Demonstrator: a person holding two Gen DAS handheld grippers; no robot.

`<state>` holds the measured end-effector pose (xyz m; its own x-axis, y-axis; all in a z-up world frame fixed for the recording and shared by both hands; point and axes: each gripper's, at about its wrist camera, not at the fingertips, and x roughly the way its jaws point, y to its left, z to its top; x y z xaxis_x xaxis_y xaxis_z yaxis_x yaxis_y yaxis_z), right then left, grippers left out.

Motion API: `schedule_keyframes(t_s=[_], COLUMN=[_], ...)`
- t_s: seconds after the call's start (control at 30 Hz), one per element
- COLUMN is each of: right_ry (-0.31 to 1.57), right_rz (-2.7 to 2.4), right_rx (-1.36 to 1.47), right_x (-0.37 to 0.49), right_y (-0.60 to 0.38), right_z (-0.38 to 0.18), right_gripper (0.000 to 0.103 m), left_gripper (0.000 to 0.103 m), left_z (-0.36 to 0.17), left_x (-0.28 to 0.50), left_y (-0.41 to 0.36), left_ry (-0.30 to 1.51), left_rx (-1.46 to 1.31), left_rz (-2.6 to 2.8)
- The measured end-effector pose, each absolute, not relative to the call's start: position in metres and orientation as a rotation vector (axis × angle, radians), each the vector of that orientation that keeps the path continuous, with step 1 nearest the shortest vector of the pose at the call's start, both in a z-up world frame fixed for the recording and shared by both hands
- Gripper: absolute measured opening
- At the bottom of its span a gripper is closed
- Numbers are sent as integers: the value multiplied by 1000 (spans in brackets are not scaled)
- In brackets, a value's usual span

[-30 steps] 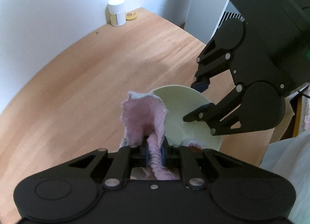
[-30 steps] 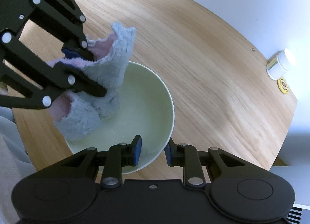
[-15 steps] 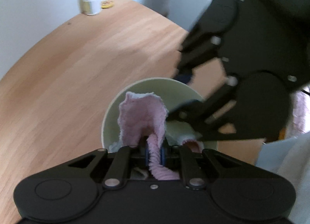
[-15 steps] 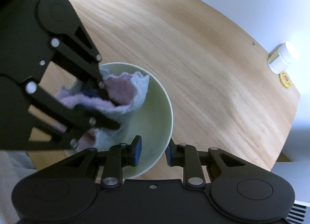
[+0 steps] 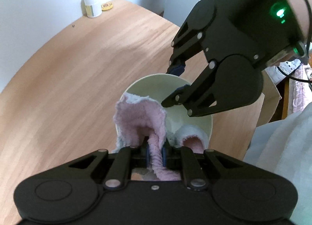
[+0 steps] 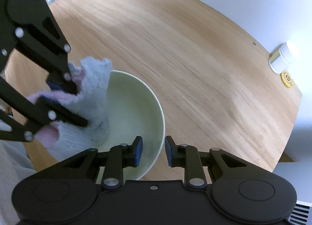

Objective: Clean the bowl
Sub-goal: 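Wipe the inner wall again with the cloth while the right tool rotates the bowl, then lift the cloth out of the bowl with the left tool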

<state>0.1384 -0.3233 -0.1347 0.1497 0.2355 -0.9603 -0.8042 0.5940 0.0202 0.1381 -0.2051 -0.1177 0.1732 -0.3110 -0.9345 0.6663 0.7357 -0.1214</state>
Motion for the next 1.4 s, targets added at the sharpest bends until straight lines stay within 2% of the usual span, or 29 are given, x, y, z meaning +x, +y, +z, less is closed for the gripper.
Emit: schedule_keyframes(t_s=[0.37, 0.67, 0.97, 1.4], right_ry=[1186, 1200, 1267, 1240], right_rz=[783, 759, 601, 463], right_rx=[-613, -581, -293, -134], right_x=[143, 144, 162, 179], right_y=[-297, -296, -318, -325], right_z=[-149, -159, -167, -176], right_gripper=[29, 28, 20, 17], left_gripper=[9, 9, 9, 10], left_z=[-92, -63, -85, -132], left_x=[128, 125, 131, 151], left_y=[-182, -134, -85, -35], left_ry=[1084, 978, 991, 1011], left_rx=[273, 92, 48, -8], left_rz=[-603, -477, -312, -160])
